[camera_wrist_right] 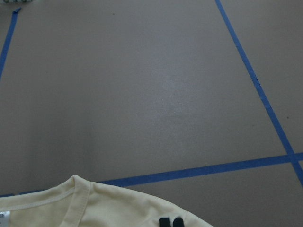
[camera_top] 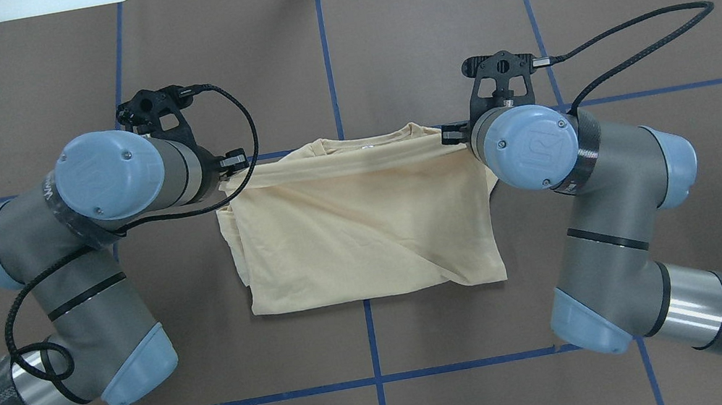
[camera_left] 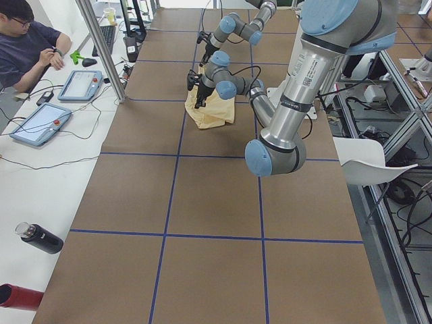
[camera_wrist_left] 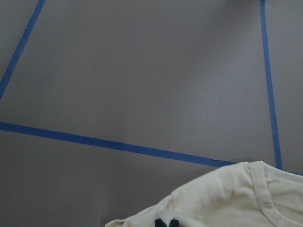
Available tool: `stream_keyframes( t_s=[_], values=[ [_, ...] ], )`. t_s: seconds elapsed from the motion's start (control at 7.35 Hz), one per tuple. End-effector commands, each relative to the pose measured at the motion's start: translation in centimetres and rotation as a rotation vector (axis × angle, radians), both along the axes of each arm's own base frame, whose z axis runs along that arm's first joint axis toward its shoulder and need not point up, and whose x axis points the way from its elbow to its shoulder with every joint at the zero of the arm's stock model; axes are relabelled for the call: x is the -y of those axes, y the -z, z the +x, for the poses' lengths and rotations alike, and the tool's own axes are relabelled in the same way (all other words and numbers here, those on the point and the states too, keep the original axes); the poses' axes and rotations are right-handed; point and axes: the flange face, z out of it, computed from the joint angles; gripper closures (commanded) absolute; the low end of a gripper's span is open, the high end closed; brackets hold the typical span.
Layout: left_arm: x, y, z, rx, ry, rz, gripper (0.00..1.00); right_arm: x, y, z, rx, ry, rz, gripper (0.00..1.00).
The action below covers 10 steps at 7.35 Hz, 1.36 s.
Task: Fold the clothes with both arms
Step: 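Lift the hem with both grippers and fold it toward the collar, then release the hem and raise both grippers above the folded shirt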
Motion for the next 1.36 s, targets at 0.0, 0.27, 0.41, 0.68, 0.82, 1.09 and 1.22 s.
stream_keyframes(
  t_s=[0.0,0.27,0.41,0.68,0.82,1.09,1.22],
  values=[
    [1.3,-0.7,1.4,0.020,0.007,-0.001,1.00,1.9,-1.0,-0.8,-0.028,-0.011,-0.013,1.00],
    [1.3,0.1,1.3,0.037,-0.032,0.052,0.00,2.5,-0.4,-0.5,-0.025,0.018,-0.006,0.01],
    [1.3,1.0,0.5,0.048,-0.073,0.108,0.00,3.6,1.4,0.7,0.005,0.071,-0.009,0.00],
    [-1.6,3.2,-3.3,-0.023,-0.178,0.167,0.00,5.1,3.2,5.7,0.059,0.224,0.002,0.00],
    [-3.6,2.5,-5.3,-0.045,-0.203,0.167,0.00,5.0,2.2,6.8,0.048,0.254,0.013,0.00],
    [-8.7,1.0,-2.8,-0.073,-0.267,0.139,0.00,2.8,-1.5,8.8,0.150,0.316,0.063,0.00],
    [-11.9,-0.8,-0.6,-0.101,-0.284,0.096,0.00,2.2,-3.8,10.1,0.160,0.320,0.062,0.00]
  ],
)
